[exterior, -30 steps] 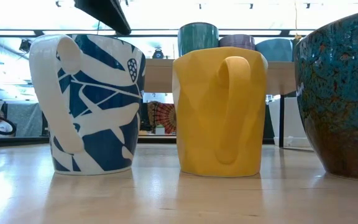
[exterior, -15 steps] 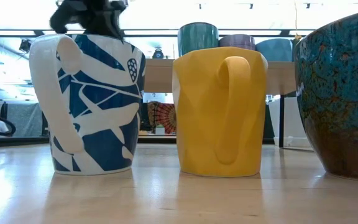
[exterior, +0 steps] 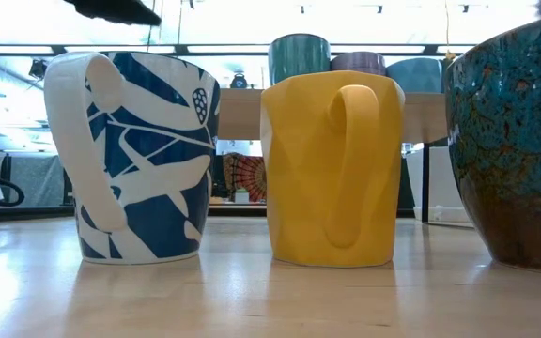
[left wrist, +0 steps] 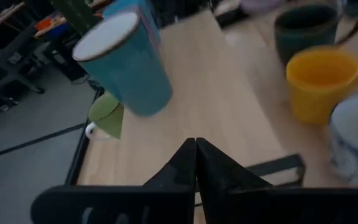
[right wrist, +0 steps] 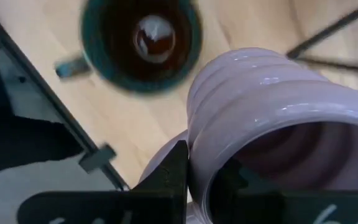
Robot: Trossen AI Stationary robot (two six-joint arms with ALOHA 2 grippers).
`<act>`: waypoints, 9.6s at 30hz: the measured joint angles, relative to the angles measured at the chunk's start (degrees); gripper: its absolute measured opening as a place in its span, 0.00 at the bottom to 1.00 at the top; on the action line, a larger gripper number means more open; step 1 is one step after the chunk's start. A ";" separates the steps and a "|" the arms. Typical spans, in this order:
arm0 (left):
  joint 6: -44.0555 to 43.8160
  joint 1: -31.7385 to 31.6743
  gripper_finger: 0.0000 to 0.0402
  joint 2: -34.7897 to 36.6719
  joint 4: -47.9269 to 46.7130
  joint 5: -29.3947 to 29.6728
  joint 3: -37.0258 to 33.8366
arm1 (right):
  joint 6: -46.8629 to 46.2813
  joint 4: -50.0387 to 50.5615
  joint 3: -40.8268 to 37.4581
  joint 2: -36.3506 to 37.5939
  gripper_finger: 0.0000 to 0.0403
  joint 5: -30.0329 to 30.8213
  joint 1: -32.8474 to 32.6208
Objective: Place coffee mugs
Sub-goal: Put the light purple mug on the shelf, then put the dark blue mug on the shelf
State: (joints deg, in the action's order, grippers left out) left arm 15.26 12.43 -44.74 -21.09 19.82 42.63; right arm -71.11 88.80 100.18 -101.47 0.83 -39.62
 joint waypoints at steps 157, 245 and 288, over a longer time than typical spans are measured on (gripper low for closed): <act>-7.08 0.07 0.04 1.63 -3.64 -19.42 -0.02 | 2.88 -7.72 18.98 -21.11 0.25 -3.20 3.72; -15.08 -2.46 0.04 1.63 -5.60 -15.37 3.04 | 34.59 1.53 34.76 -15.42 0.09 10.32 14.76; -16.10 -2.67 0.04 1.63 -7.55 -15.57 4.35 | 42.68 1.22 13.49 -0.12 0.09 9.52 23.10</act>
State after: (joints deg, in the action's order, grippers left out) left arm -0.84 9.76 -43.11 -28.64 4.25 46.98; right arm -28.43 90.02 113.67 -101.59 10.35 -16.52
